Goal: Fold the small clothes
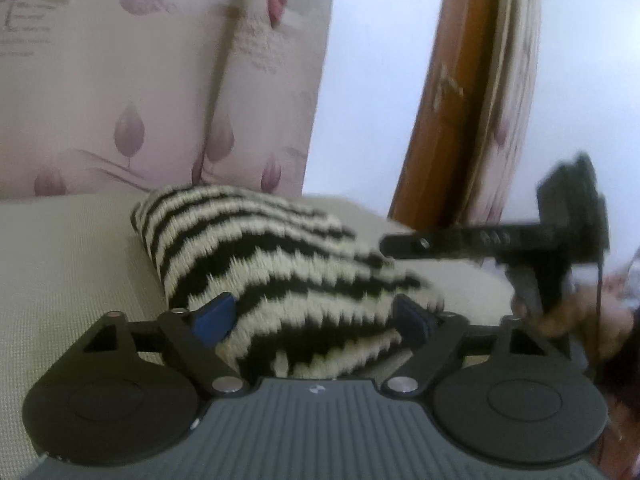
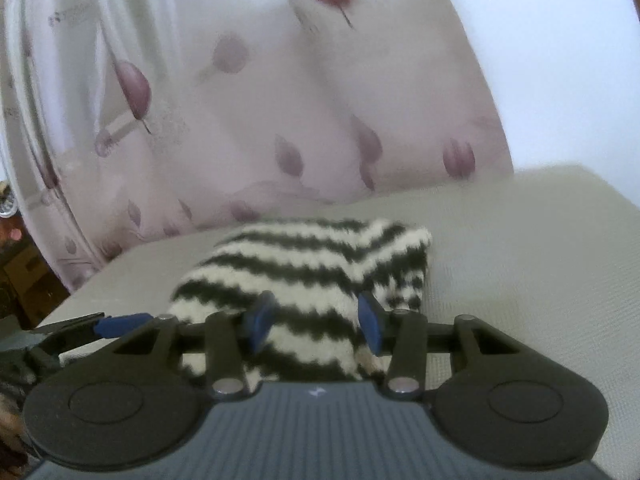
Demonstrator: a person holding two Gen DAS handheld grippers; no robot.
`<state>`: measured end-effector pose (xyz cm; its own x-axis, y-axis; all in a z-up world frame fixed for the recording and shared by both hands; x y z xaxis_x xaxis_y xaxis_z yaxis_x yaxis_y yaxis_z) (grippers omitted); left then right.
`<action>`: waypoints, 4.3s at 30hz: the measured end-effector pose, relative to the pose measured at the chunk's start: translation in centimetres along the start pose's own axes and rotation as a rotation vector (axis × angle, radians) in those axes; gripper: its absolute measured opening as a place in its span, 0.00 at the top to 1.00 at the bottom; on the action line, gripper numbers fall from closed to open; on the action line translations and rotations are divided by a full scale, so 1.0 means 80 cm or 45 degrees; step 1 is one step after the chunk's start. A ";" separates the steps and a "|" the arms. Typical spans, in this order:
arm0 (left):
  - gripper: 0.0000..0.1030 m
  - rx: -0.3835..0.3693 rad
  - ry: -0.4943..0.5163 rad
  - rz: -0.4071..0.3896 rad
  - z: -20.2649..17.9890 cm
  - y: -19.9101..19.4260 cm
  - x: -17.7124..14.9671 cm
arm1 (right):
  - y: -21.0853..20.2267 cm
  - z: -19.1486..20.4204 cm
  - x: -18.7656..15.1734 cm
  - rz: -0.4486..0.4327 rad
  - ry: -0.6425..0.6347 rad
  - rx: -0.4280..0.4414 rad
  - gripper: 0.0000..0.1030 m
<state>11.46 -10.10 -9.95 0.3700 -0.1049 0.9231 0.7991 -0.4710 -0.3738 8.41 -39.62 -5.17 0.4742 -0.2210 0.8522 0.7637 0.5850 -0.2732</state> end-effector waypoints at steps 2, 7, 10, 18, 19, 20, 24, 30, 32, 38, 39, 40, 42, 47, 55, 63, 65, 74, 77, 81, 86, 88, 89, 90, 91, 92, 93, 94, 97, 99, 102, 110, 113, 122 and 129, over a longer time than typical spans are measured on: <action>0.17 0.010 0.047 -0.019 -0.004 -0.005 -0.010 | 0.010 -0.013 -0.007 0.026 0.060 0.005 0.56; 0.21 0.164 0.194 0.002 -0.007 0.003 -0.020 | 0.020 -0.038 -0.037 0.046 0.152 0.011 0.50; 0.31 0.309 0.211 0.012 -0.004 0.014 -0.015 | 0.023 -0.038 -0.039 0.040 0.144 0.005 0.49; 0.30 0.617 0.178 0.135 0.010 0.009 -0.023 | 0.031 -0.054 -0.040 0.089 0.218 -0.035 0.23; 0.30 0.609 0.128 0.151 0.019 0.003 -0.024 | 0.030 -0.055 -0.039 0.084 0.223 -0.027 0.23; 0.30 0.596 0.093 0.163 0.026 0.001 -0.024 | 0.030 -0.055 -0.039 0.081 0.220 -0.027 0.23; 0.31 0.453 0.098 0.105 0.025 -0.014 -0.023 | 0.019 -0.043 -0.035 0.011 0.161 -0.097 0.23; 0.27 0.344 0.078 -0.153 0.014 -0.064 0.006 | -0.025 -0.003 -0.008 -0.205 0.015 -0.051 0.23; 0.26 0.343 0.040 -0.212 0.017 -0.060 0.028 | -0.020 0.013 0.010 -0.201 -0.040 0.013 0.23; 0.28 0.286 -0.064 -0.228 0.026 0.007 0.073 | 0.050 0.008 0.070 -0.123 -0.123 0.040 0.24; 0.28 0.273 -0.078 -0.204 0.027 0.019 0.073 | 0.066 0.000 0.080 -0.098 -0.119 0.036 0.24; 0.31 0.259 -0.092 -0.164 0.027 0.031 0.071 | 0.080 -0.004 0.084 -0.078 -0.126 0.023 0.24; 0.36 0.219 -0.084 -0.065 0.022 0.050 0.059 | 0.104 -0.016 0.088 -0.017 -0.142 -0.004 0.34; 0.37 0.233 0.062 0.005 0.003 0.063 0.027 | 0.137 -0.039 0.044 0.236 -0.238 -0.118 0.50; 0.10 0.137 0.100 -0.051 -0.006 0.062 0.013 | 0.095 -0.065 0.019 0.158 -0.131 -0.104 0.50; 0.10 0.042 -0.028 -0.068 0.010 0.061 0.010 | 0.122 -0.019 0.112 0.121 -0.159 0.176 0.47; 0.09 0.018 -0.060 -0.072 0.015 0.059 0.010 | 0.151 -0.013 0.122 0.174 -0.135 0.279 0.48; 0.05 -0.040 -0.120 -0.079 0.027 0.060 0.012 | 0.225 -0.055 0.071 0.400 -0.076 0.214 0.50; 0.04 -0.046 -0.130 -0.085 0.028 0.058 0.010 | 0.224 -0.048 0.076 0.386 -0.063 0.218 0.49; 0.03 -0.047 -0.141 -0.090 0.027 0.057 0.009 | 0.193 -0.053 0.098 0.256 0.006 0.234 0.47; 0.02 -0.052 -0.134 -0.086 0.024 0.058 0.008 | 0.189 -0.060 0.081 0.348 -0.106 0.085 0.48; 0.02 -0.034 -0.118 -0.085 0.021 0.057 0.008 | 0.192 -0.065 0.056 0.301 -0.212 0.067 0.47; 0.02 -0.028 -0.115 -0.086 0.020 0.057 0.008 | 0.191 -0.070 0.057 0.279 -0.164 0.079 0.47; 0.01 -0.022 -0.110 -0.085 0.019 0.057 0.009 | 0.191 -0.072 0.060 0.280 -0.144 0.083 0.47; 0.01 -0.017 -0.103 -0.083 0.018 0.058 0.010 | 0.190 -0.072 0.060 0.279 -0.150 0.082 0.47; 0.00 -0.011 -0.094 -0.081 0.016 0.058 0.011 | 0.189 -0.071 0.060 0.274 -0.160 0.081 0.47; 0.00 -0.004 -0.086 -0.081 0.014 0.058 0.011 | 0.185 -0.069 0.060 0.264 -0.170 0.082 0.46; 0.00 0.005 -0.079 -0.081 0.013 0.058 0.011 | 0.179 -0.066 0.061 0.244 -0.177 0.085 0.46; 0.00 0.020 -0.080 -0.080 0.013 0.058 0.011 | 0.149 -0.052 0.060 0.155 -0.165 0.068 0.44; 0.00 0.031 -0.072 -0.079 0.012 0.058 0.010 | 0.126 -0.042 0.056 0.098 -0.169 0.041 0.43; 0.00 0.051 -0.052 -0.077 0.009 0.058 0.010 | 0.096 -0.032 0.040 0.077 -0.197 0.007 0.43; 0.00 0.090 -0.003 -0.073 0.002 0.059 0.011 | 0.055 -0.060 -0.036 0.141 -0.077 -0.156 0.23; 0.00 0.118 0.022 -0.069 -0.002 0.059 0.011 | 0.060 -0.062 -0.032 0.155 -0.069 -0.184 0.15; 0.00 0.161 0.063 -0.065 -0.008 0.059 0.010 | 0.063 -0.064 -0.034 0.156 -0.049 -0.212 0.07; 0.00 0.179 0.080 -0.063 -0.010 0.058 0.009 | 0.062 -0.070 -0.035 0.155 -0.012 -0.188 0.06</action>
<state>15.07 -13.09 -10.95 0.3020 -0.1411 0.9428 0.8757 -0.3499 -0.3329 13.31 -40.45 -11.36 0.5636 -0.1478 0.8127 0.7572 0.4857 -0.4368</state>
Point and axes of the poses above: each gripper's, at about its wrist camera, not at the fingertips, and y roughly the way its jaws point, z to its left, x to its top, the point moved 1 cm from there along y, roughly the way its jaws point, and after that the axes turned 15 degrees about x, right-handed, at the moved point
